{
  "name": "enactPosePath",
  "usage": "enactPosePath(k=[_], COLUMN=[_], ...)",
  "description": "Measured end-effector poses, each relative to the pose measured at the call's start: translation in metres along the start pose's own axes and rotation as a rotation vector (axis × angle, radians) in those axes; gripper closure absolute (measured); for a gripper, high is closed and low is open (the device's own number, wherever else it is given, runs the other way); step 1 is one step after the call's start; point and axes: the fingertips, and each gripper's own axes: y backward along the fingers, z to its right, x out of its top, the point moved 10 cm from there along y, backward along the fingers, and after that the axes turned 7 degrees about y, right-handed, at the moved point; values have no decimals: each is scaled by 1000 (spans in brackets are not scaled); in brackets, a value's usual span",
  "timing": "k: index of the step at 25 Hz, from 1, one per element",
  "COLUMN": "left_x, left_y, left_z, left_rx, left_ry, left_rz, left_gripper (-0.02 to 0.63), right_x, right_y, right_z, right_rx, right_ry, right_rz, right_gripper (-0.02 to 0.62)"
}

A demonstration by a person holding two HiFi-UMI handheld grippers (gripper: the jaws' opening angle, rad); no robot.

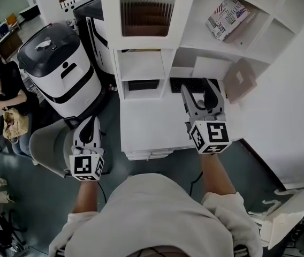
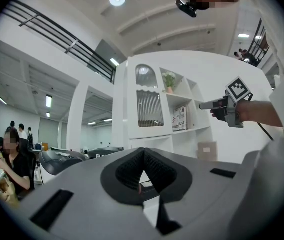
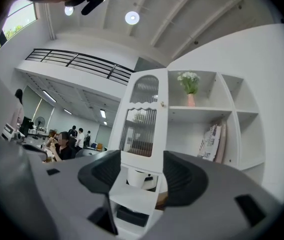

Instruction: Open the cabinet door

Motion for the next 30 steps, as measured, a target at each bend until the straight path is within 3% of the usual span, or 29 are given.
enactPosePath(k=[30], left_x=[-7], left_y=[38], left_z=[-8], left_rx=[75], left_ry=[23], left_rz=[-20], left_gripper=[607], right_x=[117], right_y=[-139], right_z=[66], right_rx=[-88], right_ry=[213], right_rz=[81], right_gripper=[376])
